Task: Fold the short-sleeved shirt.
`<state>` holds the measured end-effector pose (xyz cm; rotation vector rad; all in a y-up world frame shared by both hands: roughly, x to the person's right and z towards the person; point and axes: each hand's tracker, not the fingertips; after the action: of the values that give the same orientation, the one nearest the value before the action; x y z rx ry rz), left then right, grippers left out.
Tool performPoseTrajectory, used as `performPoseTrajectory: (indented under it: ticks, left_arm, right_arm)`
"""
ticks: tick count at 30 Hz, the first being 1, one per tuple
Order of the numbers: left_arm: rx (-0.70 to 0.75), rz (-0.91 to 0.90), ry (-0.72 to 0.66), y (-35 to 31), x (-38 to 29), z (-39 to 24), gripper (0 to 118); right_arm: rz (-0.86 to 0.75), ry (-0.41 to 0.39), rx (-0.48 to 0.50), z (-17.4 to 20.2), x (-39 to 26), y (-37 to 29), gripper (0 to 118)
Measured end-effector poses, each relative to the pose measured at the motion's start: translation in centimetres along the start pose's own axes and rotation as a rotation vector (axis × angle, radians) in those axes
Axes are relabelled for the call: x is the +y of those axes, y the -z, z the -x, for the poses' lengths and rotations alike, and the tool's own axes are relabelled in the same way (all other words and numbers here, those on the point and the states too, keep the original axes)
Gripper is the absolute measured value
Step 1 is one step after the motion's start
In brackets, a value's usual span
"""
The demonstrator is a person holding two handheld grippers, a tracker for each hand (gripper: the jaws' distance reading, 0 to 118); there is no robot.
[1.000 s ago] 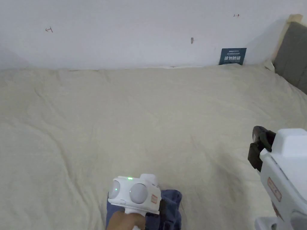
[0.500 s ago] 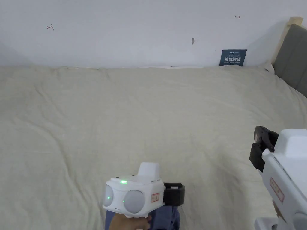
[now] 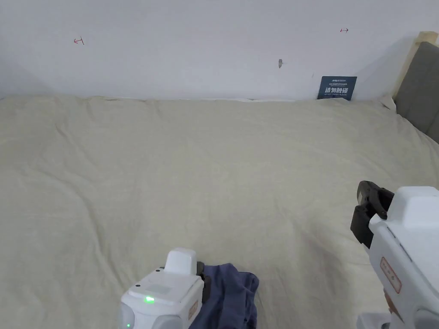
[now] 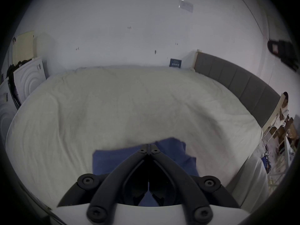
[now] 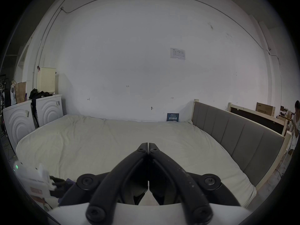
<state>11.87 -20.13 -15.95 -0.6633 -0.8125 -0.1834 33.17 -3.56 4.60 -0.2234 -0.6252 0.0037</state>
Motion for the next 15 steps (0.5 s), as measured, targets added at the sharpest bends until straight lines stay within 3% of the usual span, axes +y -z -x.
performPoseTrajectory:
  ticks: [9,15]
  left_arm:
    - [-0.079,0.094,-0.008,4.7,-2.4,-3.9,0]
    - [-0.07,0.185,0.063,8.4,-5.2,-6.1,0]
  right_arm:
    - [0.024,-0.008,-0.021,-1.4,-0.7,0.4,2]
    - [0.054,0.0,-0.055,-2.8,-1.6,0.6,2]
